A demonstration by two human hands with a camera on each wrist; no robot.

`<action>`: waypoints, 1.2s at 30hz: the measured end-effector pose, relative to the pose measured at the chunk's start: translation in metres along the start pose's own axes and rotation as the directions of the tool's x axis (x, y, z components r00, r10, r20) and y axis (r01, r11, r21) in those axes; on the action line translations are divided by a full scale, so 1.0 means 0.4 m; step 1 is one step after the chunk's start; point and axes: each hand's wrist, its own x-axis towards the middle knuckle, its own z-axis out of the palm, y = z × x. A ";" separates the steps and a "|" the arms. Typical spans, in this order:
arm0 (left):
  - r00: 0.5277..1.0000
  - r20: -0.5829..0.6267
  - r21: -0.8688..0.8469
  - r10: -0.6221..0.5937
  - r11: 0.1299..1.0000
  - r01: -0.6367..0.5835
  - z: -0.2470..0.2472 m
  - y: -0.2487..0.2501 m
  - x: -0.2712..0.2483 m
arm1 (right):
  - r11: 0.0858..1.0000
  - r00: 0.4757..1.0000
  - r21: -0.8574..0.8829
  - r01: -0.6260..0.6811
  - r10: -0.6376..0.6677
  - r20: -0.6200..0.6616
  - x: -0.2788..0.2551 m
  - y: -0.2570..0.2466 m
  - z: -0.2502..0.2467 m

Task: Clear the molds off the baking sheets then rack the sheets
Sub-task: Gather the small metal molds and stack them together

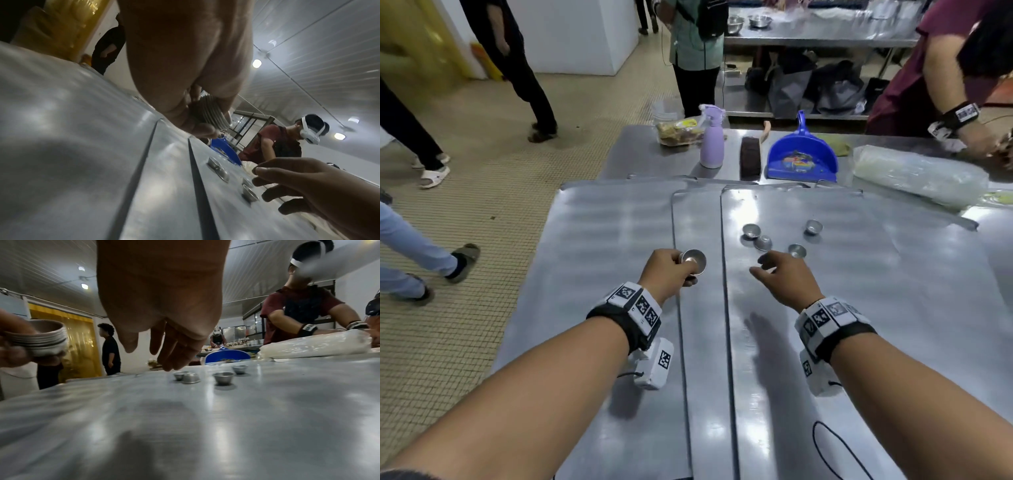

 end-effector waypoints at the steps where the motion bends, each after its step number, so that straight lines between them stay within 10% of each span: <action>1: 1.000 -0.004 0.033 0.006 0.999 -0.006 0.033 0.002 -0.002 | 1.000 1.000 -0.024 -0.019 0.018 -0.015 0.012 0.039 -0.022; 8: 0.998 -0.052 0.108 0.021 0.994 -0.016 0.232 -0.001 -0.027 | 0.993 0.995 -0.070 -0.098 0.100 0.020 0.119 0.210 -0.124; 18: 0.984 -0.123 0.003 -0.128 0.992 0.130 0.304 -0.054 -0.089 | 0.960 0.962 -0.256 0.111 -0.039 0.271 0.244 0.256 -0.071; 36: 0.975 -0.176 -0.006 -0.133 0.991 0.134 0.381 -0.097 -0.102 | 0.988 0.955 -0.092 0.122 -0.092 0.283 0.053 0.281 -0.075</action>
